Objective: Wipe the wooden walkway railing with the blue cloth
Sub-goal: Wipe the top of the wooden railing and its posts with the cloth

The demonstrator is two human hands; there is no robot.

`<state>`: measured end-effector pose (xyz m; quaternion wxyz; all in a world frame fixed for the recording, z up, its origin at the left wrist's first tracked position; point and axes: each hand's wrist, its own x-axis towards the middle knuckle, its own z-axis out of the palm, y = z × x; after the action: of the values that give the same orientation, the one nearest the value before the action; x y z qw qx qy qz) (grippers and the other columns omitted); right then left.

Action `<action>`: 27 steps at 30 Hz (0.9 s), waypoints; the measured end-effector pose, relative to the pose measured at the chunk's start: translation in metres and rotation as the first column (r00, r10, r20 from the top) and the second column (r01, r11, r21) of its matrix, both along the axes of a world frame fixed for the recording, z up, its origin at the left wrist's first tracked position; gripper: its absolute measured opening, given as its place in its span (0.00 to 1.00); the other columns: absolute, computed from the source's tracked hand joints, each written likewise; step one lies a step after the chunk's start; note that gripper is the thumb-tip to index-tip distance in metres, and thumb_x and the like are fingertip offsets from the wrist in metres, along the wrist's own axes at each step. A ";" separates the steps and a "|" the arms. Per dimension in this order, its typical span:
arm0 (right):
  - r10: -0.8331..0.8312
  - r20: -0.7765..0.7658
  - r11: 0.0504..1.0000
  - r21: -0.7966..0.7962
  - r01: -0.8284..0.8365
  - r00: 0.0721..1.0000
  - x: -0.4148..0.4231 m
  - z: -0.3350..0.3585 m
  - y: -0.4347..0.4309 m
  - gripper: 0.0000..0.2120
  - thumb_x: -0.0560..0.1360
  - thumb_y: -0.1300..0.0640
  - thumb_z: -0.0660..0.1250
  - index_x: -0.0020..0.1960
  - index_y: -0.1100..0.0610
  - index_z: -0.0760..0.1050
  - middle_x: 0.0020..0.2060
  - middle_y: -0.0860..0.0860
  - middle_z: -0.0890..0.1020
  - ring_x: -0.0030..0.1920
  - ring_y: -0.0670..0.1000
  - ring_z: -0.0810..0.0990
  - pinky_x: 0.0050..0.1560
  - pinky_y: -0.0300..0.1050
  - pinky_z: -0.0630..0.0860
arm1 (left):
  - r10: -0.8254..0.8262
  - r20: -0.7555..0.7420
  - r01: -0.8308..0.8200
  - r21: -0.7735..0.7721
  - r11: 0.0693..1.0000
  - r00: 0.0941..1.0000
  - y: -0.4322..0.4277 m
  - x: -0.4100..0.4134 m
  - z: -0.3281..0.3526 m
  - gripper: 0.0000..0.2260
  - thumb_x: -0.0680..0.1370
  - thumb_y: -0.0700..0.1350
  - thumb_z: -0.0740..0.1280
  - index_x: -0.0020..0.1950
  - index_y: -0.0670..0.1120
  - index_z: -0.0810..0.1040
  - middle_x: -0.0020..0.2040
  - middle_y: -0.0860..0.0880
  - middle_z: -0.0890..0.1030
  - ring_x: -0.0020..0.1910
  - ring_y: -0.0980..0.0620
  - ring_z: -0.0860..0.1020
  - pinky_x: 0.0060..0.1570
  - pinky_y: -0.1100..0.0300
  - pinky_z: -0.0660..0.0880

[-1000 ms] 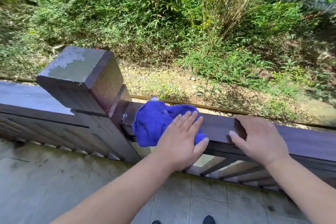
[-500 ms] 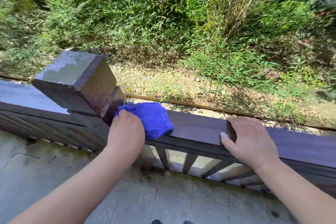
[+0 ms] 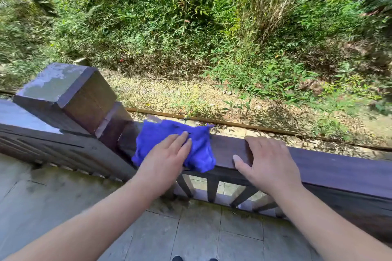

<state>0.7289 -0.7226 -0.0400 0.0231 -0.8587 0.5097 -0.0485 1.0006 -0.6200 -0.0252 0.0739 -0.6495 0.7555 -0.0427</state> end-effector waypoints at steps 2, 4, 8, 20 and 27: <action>0.003 0.000 1.000 0.003 -0.003 1.000 0.000 0.000 0.000 0.33 0.76 0.30 0.54 0.66 0.53 0.74 0.53 0.52 0.82 0.54 0.59 0.77 0.60 0.57 0.69 | -0.103 0.019 0.103 -0.006 0.995 0.994 -0.008 -0.021 -0.010 0.33 0.68 0.46 0.76 0.70 0.36 0.72 0.72 0.35 0.72 0.66 0.36 0.75 0.67 0.45 0.71; 0.007 -0.003 1.000 0.016 -0.007 1.000 -0.001 0.000 0.000 0.33 0.76 0.30 0.53 0.67 0.53 0.74 0.54 0.52 0.82 0.55 0.58 0.77 0.61 0.57 0.68 | -0.143 0.025 0.143 -0.014 0.990 0.989 -0.011 -0.027 -0.014 0.34 0.70 0.49 0.75 0.72 0.36 0.71 0.73 0.36 0.71 0.67 0.37 0.74 0.68 0.45 0.71; 0.015 -0.020 1.000 0.026 -0.014 1.000 -0.003 0.000 0.000 0.34 0.76 0.29 0.51 0.70 0.52 0.72 0.57 0.51 0.81 0.57 0.57 0.77 0.63 0.57 0.67 | -0.118 0.030 0.120 -0.059 0.991 0.993 0.002 0.003 -0.007 0.33 0.68 0.45 0.79 0.70 0.38 0.75 0.70 0.38 0.75 0.60 0.38 0.78 0.62 0.46 0.76; 0.009 -0.040 1.000 0.008 -0.009 0.999 0.002 0.000 0.001 0.35 0.77 0.28 0.49 0.67 0.52 0.73 0.54 0.51 0.81 0.54 0.58 0.77 0.61 0.59 0.69 | 0.246 0.044 -0.246 -0.008 0.969 0.968 0.028 0.091 0.003 0.35 0.62 0.35 0.81 0.67 0.33 0.76 0.67 0.33 0.77 0.58 0.33 0.79 0.53 0.40 0.81; 0.007 -0.019 1.000 0.011 -0.007 1.000 0.003 0.001 0.001 0.36 0.77 0.27 0.48 0.68 0.52 0.73 0.55 0.51 0.82 0.56 0.58 0.78 0.64 0.59 0.70 | -0.088 -0.117 0.078 -0.092 0.993 0.989 -0.002 -0.004 -0.011 0.36 0.57 0.43 0.81 0.64 0.38 0.79 0.65 0.39 0.80 0.64 0.40 0.73 0.70 0.50 0.65</action>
<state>0.7316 -0.7218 -0.0389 0.0231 -0.8608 0.5071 -0.0375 0.9962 -0.6219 -0.0363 -0.0023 -0.6216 0.7824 -0.0391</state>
